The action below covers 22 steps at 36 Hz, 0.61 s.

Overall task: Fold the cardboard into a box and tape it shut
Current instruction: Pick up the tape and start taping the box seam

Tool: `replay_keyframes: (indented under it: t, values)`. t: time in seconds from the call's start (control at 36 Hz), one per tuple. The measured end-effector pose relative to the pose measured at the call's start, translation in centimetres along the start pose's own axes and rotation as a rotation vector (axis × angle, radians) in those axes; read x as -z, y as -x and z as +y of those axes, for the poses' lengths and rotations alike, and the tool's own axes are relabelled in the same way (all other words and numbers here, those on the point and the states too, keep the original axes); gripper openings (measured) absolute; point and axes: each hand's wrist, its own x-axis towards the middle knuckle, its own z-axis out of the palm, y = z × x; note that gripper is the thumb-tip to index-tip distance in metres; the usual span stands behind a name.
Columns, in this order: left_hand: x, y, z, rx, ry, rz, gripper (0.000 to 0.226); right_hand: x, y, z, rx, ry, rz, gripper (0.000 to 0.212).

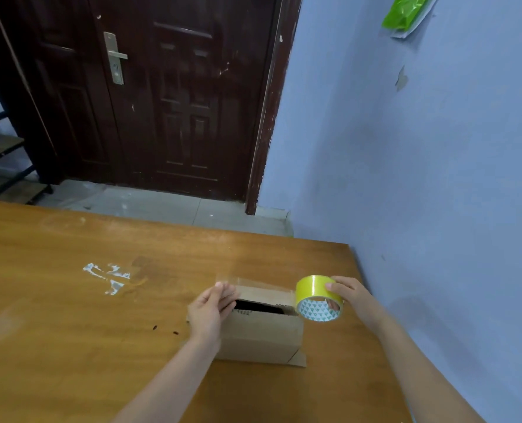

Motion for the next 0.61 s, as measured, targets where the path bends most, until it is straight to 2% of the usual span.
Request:
replay_keyframes:
  t: [0.11, 0.31, 0.47, 0.61]
  values:
    - [0.7, -0.8, -1.5, 0.053, -0.02, 0.014, 0.019, -0.9, 0.1, 0.5, -0.007, 0.018, 0.035, 0.03]
    - [1.4, -1.6, -2.5, 0.099, -0.018, 0.005, 0.02, -1.3, 0.0, 1.1, -0.049, 0.033, 0.026, 0.048]
    - [1.4, -1.8, -2.8, 0.08, -0.02, 0.039, 0.02, -1.8, -0.2, 1.3, -0.067, 0.043, -0.007, 0.041]
    - [1.2, -1.8, -2.7, 0.069, -0.008, 0.067, 0.022, -1.6, -0.5, 1.7, -0.061, 0.035, -0.018, 0.045]
